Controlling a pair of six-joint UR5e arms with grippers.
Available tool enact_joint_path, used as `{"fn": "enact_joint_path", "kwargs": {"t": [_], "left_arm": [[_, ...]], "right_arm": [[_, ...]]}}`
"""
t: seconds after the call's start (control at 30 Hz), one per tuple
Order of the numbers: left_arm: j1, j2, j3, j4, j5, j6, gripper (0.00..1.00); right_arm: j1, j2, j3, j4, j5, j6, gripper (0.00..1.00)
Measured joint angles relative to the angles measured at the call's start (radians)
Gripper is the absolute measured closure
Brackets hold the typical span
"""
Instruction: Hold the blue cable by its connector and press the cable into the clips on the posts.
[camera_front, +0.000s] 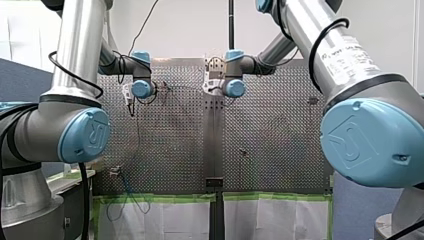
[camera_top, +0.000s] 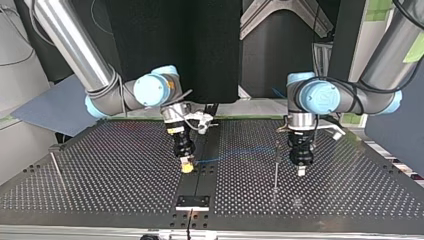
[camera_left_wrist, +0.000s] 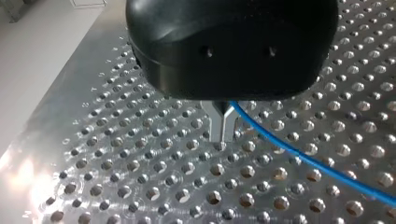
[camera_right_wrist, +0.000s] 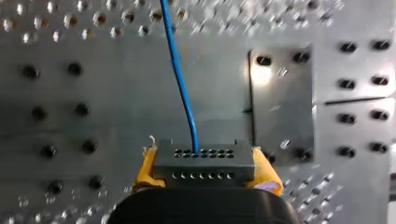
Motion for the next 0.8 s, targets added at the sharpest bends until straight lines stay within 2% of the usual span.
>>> {"fn": "enact_joint_path", "kwargs": {"t": [0.2, 0.6, 0.63, 0.67, 0.7, 0.73, 0.8], "left_arm": [[0.008, -0.008, 0.005, -0.009, 0.000, 0.002, 1.00], [0.009, -0.010, 0.005, -0.013, -0.014, 0.003, 1.00], [0.009, -0.010, 0.005, -0.013, -0.019, 0.003, 0.89], [0.009, -0.010, 0.005, -0.014, -0.023, 0.004, 0.71], [0.010, -0.010, 0.005, -0.014, -0.028, 0.003, 0.71], [0.010, -0.010, 0.005, -0.015, -0.036, 0.003, 0.63], [0.010, -0.010, 0.005, -0.014, -0.051, 0.004, 0.59]], "right_arm": [[-0.013, 0.004, -0.001, 0.012, 0.027, -0.006, 1.00], [-0.014, 0.004, -0.001, 0.015, 0.028, -0.010, 1.00], [-0.014, 0.004, -0.002, 0.015, 0.027, -0.010, 1.00], [-0.014, 0.005, -0.001, 0.015, 0.027, -0.010, 1.00], [-0.014, 0.005, -0.001, 0.016, 0.026, -0.010, 1.00], [-0.014, 0.005, -0.001, 0.016, 0.026, -0.010, 1.00], [-0.014, 0.005, -0.001, 0.016, 0.024, -0.010, 1.00]]}}
